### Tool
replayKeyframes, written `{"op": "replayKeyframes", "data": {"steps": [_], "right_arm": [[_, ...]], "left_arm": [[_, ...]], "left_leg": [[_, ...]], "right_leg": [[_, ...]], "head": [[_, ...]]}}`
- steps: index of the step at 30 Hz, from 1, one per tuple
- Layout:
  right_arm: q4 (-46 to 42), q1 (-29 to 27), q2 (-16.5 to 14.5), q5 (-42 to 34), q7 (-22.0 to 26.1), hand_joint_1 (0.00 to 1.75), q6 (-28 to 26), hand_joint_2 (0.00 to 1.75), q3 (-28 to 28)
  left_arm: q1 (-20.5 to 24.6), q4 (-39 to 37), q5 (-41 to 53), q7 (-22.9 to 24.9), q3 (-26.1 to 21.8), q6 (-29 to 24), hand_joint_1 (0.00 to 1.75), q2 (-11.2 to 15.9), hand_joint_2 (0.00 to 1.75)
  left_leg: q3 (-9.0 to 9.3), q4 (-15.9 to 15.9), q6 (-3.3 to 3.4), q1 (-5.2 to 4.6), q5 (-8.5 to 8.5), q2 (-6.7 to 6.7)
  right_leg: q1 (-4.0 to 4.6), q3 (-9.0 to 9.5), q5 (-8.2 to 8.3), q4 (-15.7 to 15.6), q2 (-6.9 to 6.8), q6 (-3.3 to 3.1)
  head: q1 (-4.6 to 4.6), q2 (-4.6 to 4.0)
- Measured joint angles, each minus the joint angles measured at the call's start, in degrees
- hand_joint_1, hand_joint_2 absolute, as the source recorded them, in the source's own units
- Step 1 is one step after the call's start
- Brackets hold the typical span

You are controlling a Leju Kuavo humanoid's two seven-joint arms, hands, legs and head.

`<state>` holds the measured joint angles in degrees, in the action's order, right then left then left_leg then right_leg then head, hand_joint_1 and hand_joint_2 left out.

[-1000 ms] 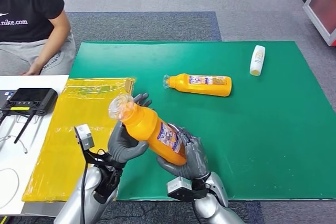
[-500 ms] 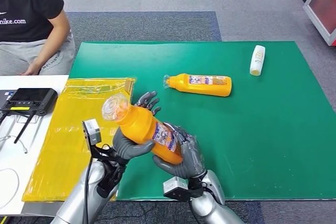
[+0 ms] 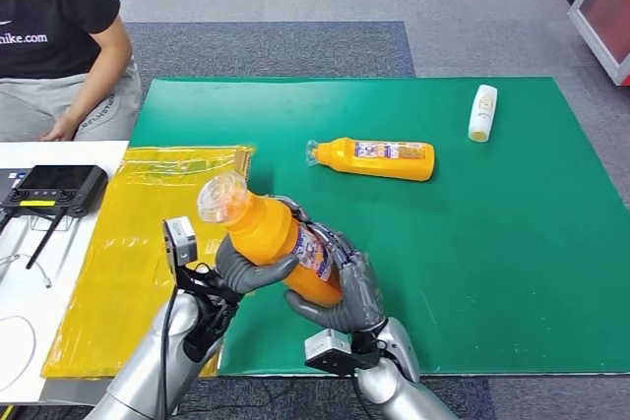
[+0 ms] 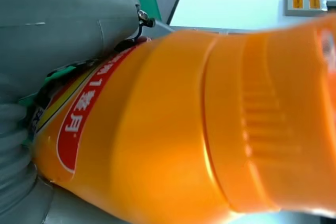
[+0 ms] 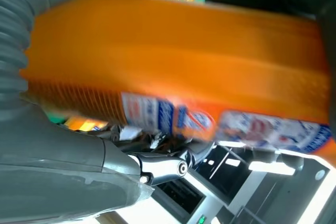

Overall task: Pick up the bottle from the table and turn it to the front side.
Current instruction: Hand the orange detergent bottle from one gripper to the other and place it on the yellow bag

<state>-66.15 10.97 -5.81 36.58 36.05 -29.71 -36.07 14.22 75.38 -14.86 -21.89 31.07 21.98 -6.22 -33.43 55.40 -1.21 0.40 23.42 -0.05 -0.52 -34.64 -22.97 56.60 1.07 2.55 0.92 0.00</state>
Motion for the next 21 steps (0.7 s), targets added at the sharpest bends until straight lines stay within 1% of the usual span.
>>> {"op": "replayKeyframes", "data": {"steps": [2,6,10,13,15,19,21], "right_arm": [[0.0,0.0,-0.1,-0.1,0.0,0.00,-0.2,1.75,-0.1],[0.0,-0.1,-0.1,-0.5,-0.2,0.00,-0.3,0.00,-0.2],[0.0,-0.1,-0.2,-1.0,-0.2,0.00,-0.3,0.00,-0.1],[0.0,-0.1,-0.3,-1.1,-0.1,0.00,-0.3,0.00,-0.1],[0.0,-0.1,-0.4,-1.3,0.0,0.00,-0.2,0.00,-0.1],[0.3,-0.2,-0.7,-2.5,0.9,0.00,0.1,0.00,-0.1],[0.8,-0.3,-1.1,-3.0,1.2,0.00,0.2,0.00,-0.2]], "left_arm": [[0.0,-0.1,0.6,-0.3,0.0,-0.6,1.75,0.1,1.75],[-0.1,-0.1,2.3,-0.7,0.0,-2.3,1.75,0.2,1.75],[-0.3,0.0,6.5,-1.5,0.0,-4.9,1.75,0.9,1.75],[-0.5,0.4,8.7,-1.7,-0.1,-5.6,1.75,2.0,1.75],[-0.6,0.6,8.6,-1.2,-0.3,-4.8,1.75,3.0,1.75],[-0.9,0.4,4.7,1.9,-1.3,0.0,1.75,6.0,1.75],[-0.9,-0.6,7.1,2.5,-1.5,-0.9,1.75,8.1,1.75]], "left_leg": [[0.00,0.0,0.00,0.00,0.00,0.00],[0.00,0.0,0.00,0.00,0.00,0.00],[0.00,0.0,0.00,0.00,0.00,0.00],[0.00,0.0,-0.01,0.00,-0.01,0.00],[0.00,0.0,-0.02,0.01,-0.01,0.00],[0.00,0.0,-0.04,0.02,-0.03,0.00],[0.00,0.0,-0.07,0.02,-0.04,0.01]], "right_leg": [[0.00,0.00,0.00,0.0,0.00,0.00],[0.00,0.00,0.00,0.0,0.00,0.00],[0.00,0.00,0.00,0.0,0.00,0.00],[0.00,-0.01,0.00,0.0,0.00,0.00],[0.01,0.00,0.00,0.0,0.00,0.00],[0.01,-0.02,0.00,0.0,0.01,0.00],[0.02,-0.04,0.00,0.0,0.02,-0.01]], "head": [[0.00,0.00],[0.00,0.00],[0.00,0.00],[0.00,0.00],[0.00,0.00],[0.00,0.00],[-0.01,0.00]]}}
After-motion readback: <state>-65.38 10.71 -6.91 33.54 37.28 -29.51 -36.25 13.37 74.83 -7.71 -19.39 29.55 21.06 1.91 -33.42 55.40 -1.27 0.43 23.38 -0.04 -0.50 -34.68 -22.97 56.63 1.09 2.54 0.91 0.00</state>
